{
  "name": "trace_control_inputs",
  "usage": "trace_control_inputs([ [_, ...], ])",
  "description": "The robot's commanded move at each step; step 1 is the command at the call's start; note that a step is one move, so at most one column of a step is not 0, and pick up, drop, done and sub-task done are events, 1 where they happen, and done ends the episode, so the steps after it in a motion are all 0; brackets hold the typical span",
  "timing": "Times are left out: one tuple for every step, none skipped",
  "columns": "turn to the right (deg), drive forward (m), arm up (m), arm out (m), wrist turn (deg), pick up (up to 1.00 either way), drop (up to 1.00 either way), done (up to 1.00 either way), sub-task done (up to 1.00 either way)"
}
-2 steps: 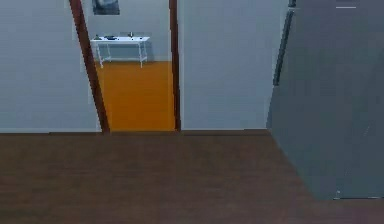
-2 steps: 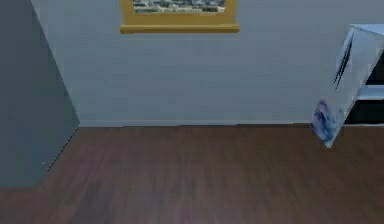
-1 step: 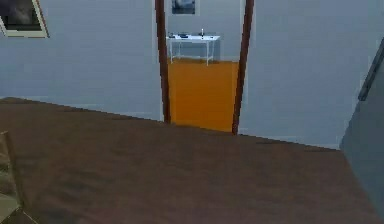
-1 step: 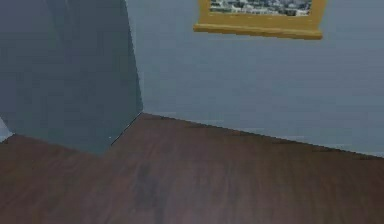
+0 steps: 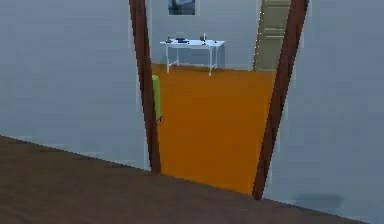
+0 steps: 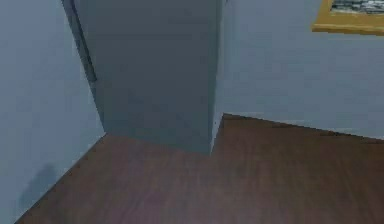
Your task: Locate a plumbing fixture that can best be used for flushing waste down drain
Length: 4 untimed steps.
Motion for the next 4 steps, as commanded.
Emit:
trace_control_inputs([
  [0.0, 1.00, 0.00, 0.00, 0.0, 0.00, 0.00, 0.00, 0.00],
  [0.0, 1.00, 0.00, 0.00, 0.0, 0.00, 0.00, 0.00, 0.00],
  [0.0, 0.55, 0.00, 0.00, 0.0, 0.00, 0.00, 0.00, 0.00],
  [-27.0, 0.00, 0.00, 0.00, 0.0, 0.00, 0.00, 0.00, 0.00],
])
